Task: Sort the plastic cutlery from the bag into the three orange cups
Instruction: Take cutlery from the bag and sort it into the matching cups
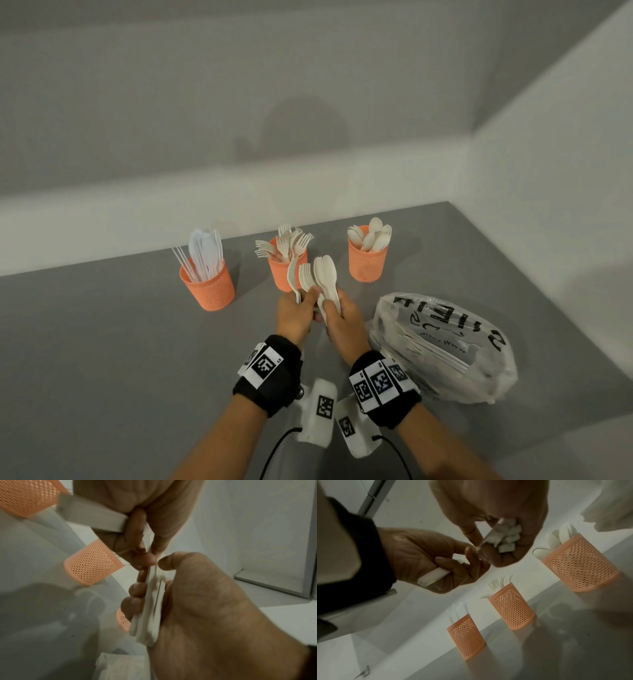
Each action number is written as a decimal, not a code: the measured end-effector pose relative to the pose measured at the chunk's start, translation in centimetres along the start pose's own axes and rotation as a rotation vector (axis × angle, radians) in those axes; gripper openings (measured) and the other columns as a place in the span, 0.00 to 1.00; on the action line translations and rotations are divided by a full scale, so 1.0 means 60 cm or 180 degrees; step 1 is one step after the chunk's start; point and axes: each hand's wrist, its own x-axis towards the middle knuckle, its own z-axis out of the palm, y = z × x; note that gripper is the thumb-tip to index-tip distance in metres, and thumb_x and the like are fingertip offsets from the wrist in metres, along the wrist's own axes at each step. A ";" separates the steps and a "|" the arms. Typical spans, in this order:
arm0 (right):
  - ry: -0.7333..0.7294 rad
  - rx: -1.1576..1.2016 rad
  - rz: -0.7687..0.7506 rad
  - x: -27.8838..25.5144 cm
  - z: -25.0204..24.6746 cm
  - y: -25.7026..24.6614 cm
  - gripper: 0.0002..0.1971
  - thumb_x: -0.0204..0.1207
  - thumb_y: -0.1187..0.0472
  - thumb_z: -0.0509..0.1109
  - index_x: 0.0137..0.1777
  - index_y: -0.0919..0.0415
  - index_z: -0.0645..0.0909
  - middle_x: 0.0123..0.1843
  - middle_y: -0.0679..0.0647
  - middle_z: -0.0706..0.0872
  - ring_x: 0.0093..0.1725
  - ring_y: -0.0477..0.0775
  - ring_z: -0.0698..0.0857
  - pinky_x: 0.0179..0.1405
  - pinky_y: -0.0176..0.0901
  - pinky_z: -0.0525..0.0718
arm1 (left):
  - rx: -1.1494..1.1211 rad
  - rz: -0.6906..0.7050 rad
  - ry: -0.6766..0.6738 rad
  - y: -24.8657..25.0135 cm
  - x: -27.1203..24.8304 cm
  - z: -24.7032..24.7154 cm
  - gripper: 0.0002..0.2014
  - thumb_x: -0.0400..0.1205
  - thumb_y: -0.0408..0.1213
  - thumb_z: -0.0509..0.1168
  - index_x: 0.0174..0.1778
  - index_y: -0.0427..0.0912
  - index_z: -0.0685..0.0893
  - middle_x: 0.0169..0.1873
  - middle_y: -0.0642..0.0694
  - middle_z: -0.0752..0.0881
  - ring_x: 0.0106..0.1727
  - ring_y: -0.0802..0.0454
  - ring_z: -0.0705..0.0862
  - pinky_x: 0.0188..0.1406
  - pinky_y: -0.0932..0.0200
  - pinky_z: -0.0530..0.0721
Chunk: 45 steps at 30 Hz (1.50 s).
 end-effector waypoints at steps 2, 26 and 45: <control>0.0037 0.0031 0.0074 0.005 0.003 0.003 0.10 0.74 0.57 0.57 0.49 0.56 0.78 0.31 0.50 0.79 0.30 0.48 0.76 0.31 0.43 0.74 | -0.0030 0.0003 0.0144 -0.004 0.002 0.000 0.09 0.84 0.33 0.60 0.39 0.36 0.81 0.27 0.42 0.81 0.14 0.64 0.76 0.13 0.74 0.68; -0.1344 0.1721 0.1083 -0.004 -0.018 -0.038 0.14 0.85 0.56 0.55 0.67 0.52 0.74 0.35 0.52 0.84 0.23 0.40 0.73 0.20 0.29 0.70 | -0.0324 0.0443 0.0405 0.011 -0.019 -0.030 0.11 0.79 0.29 0.66 0.31 0.42 0.79 0.24 0.48 0.78 0.16 0.65 0.76 0.16 0.76 0.70; -0.1422 0.1153 0.0679 0.004 -0.015 -0.029 0.14 0.83 0.54 0.59 0.63 0.50 0.82 0.48 0.56 0.86 0.33 0.44 0.75 0.27 0.31 0.72 | -0.0168 0.0462 0.0079 0.006 -0.013 -0.042 0.04 0.78 0.27 0.68 0.41 0.27 0.85 0.34 0.38 0.89 0.30 0.52 0.89 0.39 0.52 0.90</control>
